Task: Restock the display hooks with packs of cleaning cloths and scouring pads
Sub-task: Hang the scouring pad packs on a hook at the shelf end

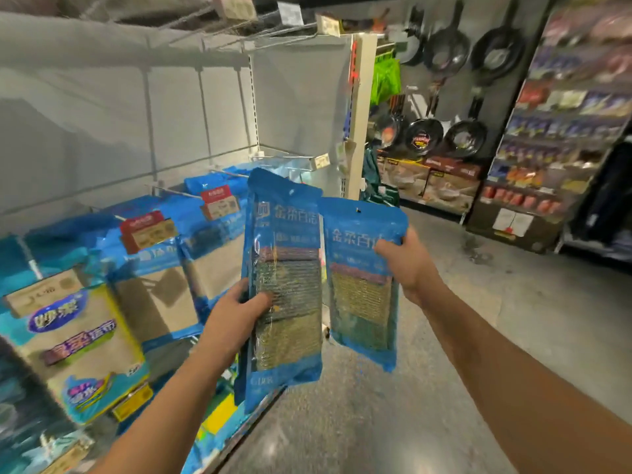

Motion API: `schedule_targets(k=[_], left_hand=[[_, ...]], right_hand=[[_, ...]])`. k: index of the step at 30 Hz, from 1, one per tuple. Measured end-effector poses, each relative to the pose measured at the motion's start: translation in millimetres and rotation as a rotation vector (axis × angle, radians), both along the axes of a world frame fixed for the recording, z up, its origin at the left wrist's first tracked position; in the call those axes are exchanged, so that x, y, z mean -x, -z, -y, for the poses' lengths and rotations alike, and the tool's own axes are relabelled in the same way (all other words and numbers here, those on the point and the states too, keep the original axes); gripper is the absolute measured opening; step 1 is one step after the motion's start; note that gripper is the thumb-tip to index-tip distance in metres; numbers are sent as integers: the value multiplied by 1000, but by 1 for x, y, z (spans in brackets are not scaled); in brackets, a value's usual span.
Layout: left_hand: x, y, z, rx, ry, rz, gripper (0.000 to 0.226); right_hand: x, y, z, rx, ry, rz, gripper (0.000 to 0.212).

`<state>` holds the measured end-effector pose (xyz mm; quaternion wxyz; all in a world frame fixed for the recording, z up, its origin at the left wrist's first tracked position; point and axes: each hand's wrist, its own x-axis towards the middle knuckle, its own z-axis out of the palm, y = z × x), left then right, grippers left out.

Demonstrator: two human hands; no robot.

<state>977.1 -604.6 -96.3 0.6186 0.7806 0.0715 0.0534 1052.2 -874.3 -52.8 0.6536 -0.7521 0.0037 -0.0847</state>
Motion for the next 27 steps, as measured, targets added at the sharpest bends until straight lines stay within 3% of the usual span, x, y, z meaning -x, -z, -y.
schedule_targets(k=[4,7,9,14,18,23,27], left_hand=[[-90,-27,-5,-48,12,39,28],[-141,-46,-7,-68,6,78,15],[-170,-58,-7,-111,-13,113,20],[-242,-83,-10,-137,-92,172,30],[-303,-108,1,-195,-163,217,37],[-371,-144,28,-277,-236,311,14],[-404,-171,43,-357,-268,377,9]], right_hand=[[-91,-30,6,10,118,4,27],[-144,-49,10,68,137,42,30],[-178,-61,14,123,141,67,29],[-280,-92,34,189,71,191,10],[-372,-126,50,242,5,265,16],[-472,-184,53,512,-123,376,4],[-526,-225,39,652,-228,476,14]])
